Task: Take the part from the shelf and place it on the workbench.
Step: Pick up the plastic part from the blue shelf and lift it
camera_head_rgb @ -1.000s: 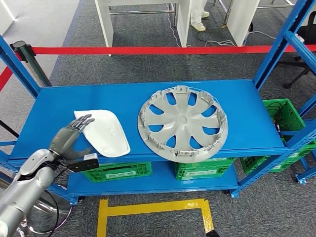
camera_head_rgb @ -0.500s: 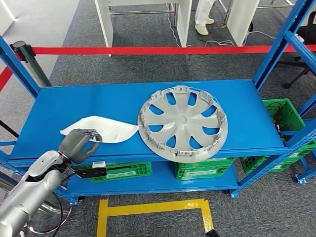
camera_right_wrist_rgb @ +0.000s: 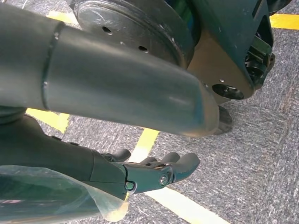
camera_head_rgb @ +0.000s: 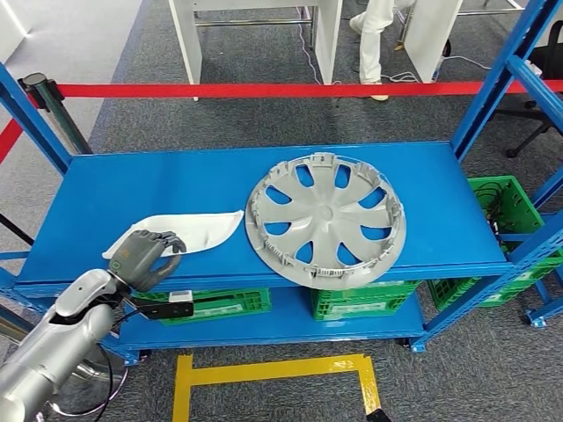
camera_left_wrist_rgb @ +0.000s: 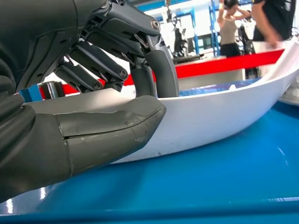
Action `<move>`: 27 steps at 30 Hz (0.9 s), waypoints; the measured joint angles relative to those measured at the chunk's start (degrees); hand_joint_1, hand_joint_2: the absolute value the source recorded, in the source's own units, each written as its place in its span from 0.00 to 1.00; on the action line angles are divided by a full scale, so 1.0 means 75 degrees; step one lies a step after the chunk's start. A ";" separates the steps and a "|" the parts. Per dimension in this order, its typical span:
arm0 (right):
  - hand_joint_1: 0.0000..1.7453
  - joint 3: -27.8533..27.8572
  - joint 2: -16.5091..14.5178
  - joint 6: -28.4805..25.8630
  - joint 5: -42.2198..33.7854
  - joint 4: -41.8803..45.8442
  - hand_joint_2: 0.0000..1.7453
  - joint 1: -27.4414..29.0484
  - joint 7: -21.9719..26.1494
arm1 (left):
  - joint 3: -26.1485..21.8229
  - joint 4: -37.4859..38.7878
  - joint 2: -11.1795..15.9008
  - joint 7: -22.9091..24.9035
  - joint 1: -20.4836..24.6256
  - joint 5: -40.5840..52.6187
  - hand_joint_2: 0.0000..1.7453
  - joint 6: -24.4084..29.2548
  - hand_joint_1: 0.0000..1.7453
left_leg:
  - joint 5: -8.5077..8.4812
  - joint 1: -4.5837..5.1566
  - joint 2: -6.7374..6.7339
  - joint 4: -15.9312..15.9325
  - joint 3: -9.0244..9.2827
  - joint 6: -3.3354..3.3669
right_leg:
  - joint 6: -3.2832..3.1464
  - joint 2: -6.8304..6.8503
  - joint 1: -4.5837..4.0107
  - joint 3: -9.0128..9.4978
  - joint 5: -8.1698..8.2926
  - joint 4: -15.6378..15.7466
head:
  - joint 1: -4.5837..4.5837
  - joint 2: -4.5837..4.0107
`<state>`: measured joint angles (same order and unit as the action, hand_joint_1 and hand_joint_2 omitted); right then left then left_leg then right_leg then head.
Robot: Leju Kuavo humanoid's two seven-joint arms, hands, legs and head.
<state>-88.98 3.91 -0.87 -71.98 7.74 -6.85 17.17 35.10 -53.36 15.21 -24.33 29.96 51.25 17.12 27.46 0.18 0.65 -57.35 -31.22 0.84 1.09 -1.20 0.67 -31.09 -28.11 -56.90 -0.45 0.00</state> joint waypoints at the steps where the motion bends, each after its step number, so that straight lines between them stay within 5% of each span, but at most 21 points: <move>1: 0.00 0.0000 0.0004 0.0000 -0.0001 0.0000 0.00 0.0001 0.0005 | 0.0003 -0.0017 0.0000 0.0000 -0.0012 -0.0005 1.00 0.0080 1.00 | 0.0000 0.0000 0.0000 0.0000 0.0000 0.0000 | 0.0000 0.0000 0.0000 0.0000 0.0000 0.0000 | 0.0000 0.0000; 21: 0.00 0.0000 0.0039 -0.0001 -0.0007 0.0000 0.00 0.0003 0.0028 | 0.0029 -0.0146 0.0008 0.0000 -0.0130 -0.0043 1.00 0.0316 1.00 | 0.0000 0.0000 0.0000 0.0000 -0.0001 0.0000 | 0.0000 0.0001 0.0000 0.0000 0.0000 0.0000 | 0.0000 0.0000; 27: 0.00 0.0002 0.0039 -0.0074 -0.0122 0.0000 0.00 0.0052 0.0085 | -0.0277 -0.0874 -0.0019 -0.0174 -0.0788 -0.0233 1.00 0.1593 1.00 | 0.0002 0.0001 -0.0002 0.0000 -0.0002 0.0001 | 0.0001 -0.0005 0.0001 -0.0004 -0.0001 0.0000 | 0.0001 0.0000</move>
<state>-88.96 4.20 -1.43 -72.89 7.74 -6.46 17.80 33.02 -59.92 15.07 -25.63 24.04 49.50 29.07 27.48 0.18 0.64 -57.35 -31.24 0.85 1.10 -1.24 0.68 -31.13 -28.12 -56.90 -0.44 0.00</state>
